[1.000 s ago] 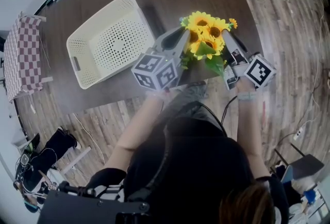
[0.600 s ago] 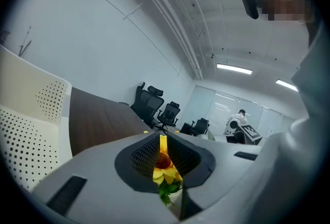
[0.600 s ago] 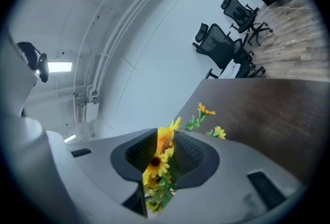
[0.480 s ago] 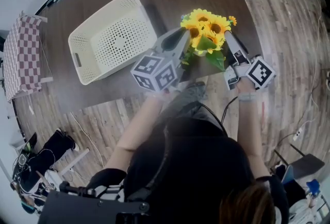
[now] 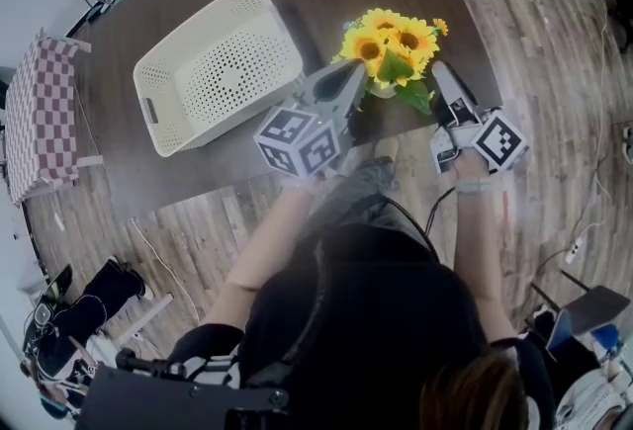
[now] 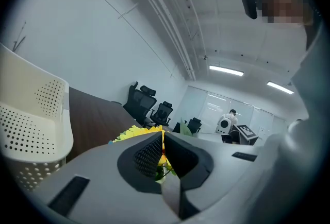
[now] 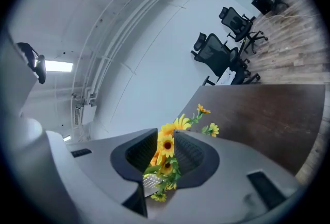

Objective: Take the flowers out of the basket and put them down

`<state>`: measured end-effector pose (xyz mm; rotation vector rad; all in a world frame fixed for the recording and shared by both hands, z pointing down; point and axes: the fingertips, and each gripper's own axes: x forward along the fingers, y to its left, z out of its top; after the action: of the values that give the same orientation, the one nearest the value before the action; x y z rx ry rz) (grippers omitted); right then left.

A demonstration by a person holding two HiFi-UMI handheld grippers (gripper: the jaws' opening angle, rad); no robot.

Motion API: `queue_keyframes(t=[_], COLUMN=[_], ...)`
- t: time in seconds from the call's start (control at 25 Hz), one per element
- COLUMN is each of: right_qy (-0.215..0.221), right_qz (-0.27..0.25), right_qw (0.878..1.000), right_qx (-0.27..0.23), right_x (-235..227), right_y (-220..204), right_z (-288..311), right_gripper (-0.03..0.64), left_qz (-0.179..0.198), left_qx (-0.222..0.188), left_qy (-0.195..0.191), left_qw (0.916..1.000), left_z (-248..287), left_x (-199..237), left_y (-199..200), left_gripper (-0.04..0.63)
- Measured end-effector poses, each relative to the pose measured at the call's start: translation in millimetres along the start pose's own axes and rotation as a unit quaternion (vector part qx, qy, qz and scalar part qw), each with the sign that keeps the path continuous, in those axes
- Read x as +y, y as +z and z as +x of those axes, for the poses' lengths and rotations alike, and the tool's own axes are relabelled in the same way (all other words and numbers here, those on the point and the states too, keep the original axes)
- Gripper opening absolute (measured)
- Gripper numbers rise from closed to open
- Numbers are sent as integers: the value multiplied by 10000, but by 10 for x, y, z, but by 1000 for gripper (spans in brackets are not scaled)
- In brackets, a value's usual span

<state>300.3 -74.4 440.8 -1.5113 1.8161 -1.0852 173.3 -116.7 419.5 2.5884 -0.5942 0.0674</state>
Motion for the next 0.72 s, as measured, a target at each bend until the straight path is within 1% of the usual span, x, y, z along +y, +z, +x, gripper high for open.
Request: queue_keyframes(t=[0.04, 0.08, 0.16, 0.28, 0.32, 0.52, 0.6, 0.72], right_qy=[13, 27, 43, 11, 12, 215, 237, 303], right_qz=[-41, -67, -81, -150, -199, -324, -500, -752], right_qw=[10000, 10000, 9999, 9996, 9995, 9985, 9975, 9960], right_qx=[-26, -58, -131, -229, -254, -383, -436, -381], right_x=[24, 49, 91, 141, 160, 359, 460, 619], right_y=[1, 0, -9, -22, -23, -35, -58, -234], right_z=[-26, -53, -107, -179, -201, -300, -349, -423], right_gripper=[100, 83, 77, 34, 0, -2, -2, -3], left_qz=[5, 7, 15, -3, -27, -63, -25, 24], left_qx=[-7, -14, -24, -34, -42, -72, -72, 14], left_qy=[-27, -50, -86, -139, -153, -249, -325, -454], left_qw=[10000, 10000, 10000, 9999, 9999, 9996, 9994, 9990], left_z=[-17, -37, -87, -154, -172, -269, -314, -393], left_x=[-25, -48, -91, -130, -136, -217, -274, -353], left_y=[-2, -6, -20, -39, -45, -56, -50, -108], left_gripper=[8, -9, -3, -3, -3, -3, -3, -3])
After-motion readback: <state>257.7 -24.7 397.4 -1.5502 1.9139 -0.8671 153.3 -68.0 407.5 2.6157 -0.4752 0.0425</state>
